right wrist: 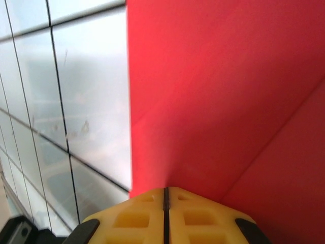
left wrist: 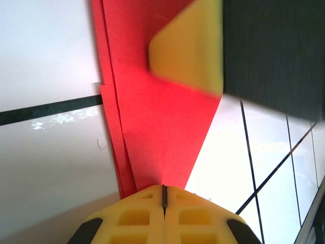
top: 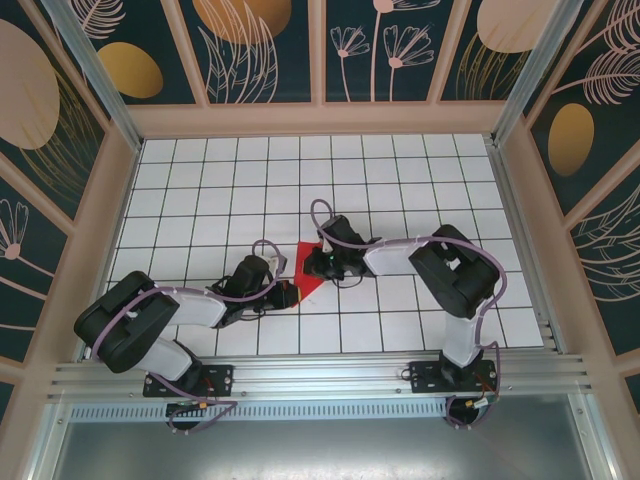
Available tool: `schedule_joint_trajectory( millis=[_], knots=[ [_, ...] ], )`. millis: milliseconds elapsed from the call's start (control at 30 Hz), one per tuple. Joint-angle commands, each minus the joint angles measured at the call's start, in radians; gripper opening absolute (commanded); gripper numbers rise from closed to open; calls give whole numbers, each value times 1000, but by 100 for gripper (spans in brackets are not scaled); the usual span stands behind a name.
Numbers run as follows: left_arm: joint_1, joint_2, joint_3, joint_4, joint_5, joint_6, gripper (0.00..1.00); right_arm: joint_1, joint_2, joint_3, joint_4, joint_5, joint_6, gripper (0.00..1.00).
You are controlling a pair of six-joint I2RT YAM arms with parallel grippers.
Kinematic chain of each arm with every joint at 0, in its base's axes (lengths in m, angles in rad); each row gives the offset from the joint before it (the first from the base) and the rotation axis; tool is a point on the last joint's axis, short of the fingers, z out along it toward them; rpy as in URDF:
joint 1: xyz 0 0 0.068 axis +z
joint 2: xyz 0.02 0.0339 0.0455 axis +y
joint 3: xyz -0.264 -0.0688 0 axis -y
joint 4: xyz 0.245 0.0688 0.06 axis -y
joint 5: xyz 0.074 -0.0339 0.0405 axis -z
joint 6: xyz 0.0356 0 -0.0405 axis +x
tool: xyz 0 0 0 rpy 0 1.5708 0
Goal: Fold a paper plane with a square sheet of paper (pick it up from the middle)
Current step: Fourth fold the wing at the center of the table.
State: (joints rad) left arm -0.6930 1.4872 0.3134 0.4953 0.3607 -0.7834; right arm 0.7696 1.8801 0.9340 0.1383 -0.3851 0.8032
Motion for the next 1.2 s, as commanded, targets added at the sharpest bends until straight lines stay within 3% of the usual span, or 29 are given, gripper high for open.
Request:
schedule_joint_trajectory(
  millis=[0, 600, 1067, 1167],
  knots=[
    [-7, 39, -76, -250, -21, -7, 0, -52, 42, 29, -4, 6, -44, 11],
    [-7, 41, -76, -250, -16, -4, 0, -216, 125, 144, -57, -48, -127, 13],
    [-7, 38, -74, -241, -12, -5, 0, -217, -53, 136, -127, -27, -164, 16],
    [-7, 45, -67, -233, -11, -6, 0, -167, -104, 111, -134, -1, -158, 17]
  ],
)
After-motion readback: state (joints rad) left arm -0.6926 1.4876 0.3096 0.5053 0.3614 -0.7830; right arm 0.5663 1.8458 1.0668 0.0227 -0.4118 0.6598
